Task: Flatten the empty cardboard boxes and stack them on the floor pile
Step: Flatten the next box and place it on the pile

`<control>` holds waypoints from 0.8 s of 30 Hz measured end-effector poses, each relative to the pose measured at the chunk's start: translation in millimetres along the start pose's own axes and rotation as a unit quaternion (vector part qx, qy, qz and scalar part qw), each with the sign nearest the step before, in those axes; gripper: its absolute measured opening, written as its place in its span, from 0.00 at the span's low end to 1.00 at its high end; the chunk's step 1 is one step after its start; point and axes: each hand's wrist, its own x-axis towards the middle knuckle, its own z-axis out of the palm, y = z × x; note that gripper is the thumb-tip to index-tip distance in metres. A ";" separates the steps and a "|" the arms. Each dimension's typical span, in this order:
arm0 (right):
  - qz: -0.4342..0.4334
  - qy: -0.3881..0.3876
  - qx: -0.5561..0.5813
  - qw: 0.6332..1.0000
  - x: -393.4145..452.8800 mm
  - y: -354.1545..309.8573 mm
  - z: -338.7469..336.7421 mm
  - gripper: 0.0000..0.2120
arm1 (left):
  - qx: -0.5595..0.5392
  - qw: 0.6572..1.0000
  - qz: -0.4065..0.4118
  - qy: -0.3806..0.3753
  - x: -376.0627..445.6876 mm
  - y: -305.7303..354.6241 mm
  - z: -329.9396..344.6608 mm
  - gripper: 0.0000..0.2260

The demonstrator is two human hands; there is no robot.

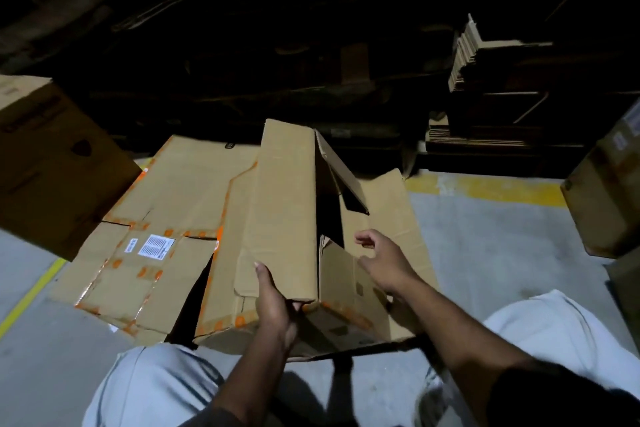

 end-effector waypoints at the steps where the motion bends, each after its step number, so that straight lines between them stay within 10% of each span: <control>1: -0.009 -0.021 -0.033 0.999 2.1 -1.2 4.0 0.25 | -0.017 1.000 -0.009 -0.019 1.6 1.6 -5.4 0.27; 5: -0.082 -0.107 -0.133 0.982 5.0 -16.4 23.0 0.41 | -0.026 0.996 -0.047 -0.070 5.1 7.9 -13.8 0.24; 12: -0.134 -0.138 -0.237 0.952 16.9 -11.6 36.4 0.41 | 0.037 0.995 -0.040 -0.081 10.4 -6.9 -25.1 0.24; 19: 0.008 -0.168 -0.069 0.983 14.5 13.2 35.6 0.49 | 0.001 0.999 -0.030 -0.027 11.0 -1.9 -23.3 0.18; 24: -0.031 -0.102 -0.059 0.993 12.7 -3.1 2.8 0.21 | -0.010 1.000 0.012 0.009 30.1 19.2 -18.9 0.24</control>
